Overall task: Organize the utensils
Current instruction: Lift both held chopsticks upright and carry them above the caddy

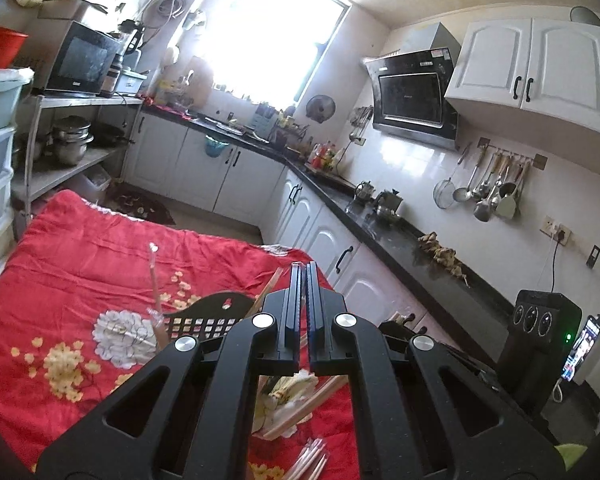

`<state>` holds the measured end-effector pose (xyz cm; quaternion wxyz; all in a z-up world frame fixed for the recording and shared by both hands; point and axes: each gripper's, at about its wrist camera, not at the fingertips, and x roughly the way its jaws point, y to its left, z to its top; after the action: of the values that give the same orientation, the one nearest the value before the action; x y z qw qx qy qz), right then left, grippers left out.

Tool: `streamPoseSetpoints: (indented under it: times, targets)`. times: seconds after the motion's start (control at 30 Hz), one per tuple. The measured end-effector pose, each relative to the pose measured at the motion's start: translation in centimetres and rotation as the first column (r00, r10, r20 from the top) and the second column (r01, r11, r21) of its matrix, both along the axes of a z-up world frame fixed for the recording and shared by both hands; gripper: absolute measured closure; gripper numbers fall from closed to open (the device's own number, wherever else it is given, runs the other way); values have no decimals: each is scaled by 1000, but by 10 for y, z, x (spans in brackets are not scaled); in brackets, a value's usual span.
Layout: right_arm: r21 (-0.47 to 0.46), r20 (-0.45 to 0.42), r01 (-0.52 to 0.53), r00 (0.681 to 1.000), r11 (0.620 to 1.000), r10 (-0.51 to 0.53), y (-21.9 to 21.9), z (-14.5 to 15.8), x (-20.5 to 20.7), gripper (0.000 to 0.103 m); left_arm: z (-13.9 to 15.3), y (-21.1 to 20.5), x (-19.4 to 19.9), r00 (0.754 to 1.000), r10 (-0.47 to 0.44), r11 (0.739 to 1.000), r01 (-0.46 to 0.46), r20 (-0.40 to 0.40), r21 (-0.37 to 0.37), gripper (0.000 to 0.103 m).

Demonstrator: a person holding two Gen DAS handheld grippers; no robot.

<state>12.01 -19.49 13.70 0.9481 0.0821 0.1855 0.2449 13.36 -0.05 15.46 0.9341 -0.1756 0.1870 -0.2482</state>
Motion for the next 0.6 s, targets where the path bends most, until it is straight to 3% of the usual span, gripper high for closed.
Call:
streamPoseSetpoints:
  times: [0.6]
  targets:
    - [4,117,28,993,1000,-29,0,46,11,97,52,-6,15,992,32,999,-28,125,-33,103]
